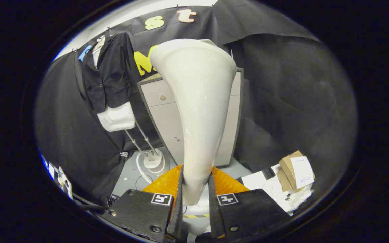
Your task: Iron the clothes twice with a garment steamer, once on the left side and once on the right side.
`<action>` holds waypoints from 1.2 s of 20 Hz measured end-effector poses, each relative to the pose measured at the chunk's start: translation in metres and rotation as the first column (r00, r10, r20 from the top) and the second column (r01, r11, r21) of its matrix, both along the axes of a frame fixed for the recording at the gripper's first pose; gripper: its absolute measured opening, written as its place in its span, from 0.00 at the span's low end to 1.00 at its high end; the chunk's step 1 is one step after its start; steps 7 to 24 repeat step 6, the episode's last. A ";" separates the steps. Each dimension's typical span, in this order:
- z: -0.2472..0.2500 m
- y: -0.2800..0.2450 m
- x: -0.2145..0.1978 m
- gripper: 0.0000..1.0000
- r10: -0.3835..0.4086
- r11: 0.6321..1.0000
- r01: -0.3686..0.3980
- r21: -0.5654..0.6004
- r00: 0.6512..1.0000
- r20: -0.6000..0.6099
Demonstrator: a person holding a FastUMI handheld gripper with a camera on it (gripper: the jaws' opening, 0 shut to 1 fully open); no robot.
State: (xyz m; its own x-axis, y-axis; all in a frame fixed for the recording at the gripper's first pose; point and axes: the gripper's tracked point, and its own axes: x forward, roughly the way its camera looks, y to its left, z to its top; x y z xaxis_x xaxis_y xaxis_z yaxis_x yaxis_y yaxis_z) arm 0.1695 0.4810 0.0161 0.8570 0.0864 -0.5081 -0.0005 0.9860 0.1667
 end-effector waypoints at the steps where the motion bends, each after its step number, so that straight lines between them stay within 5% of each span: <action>1: 0.001 0.000 0.001 0.36 0.002 1.000 -0.002 0.001 1.000 0.000; 24: 0.002 -0.002 0.001 0.36 -0.009 1.000 0.009 0.014 1.000 0.009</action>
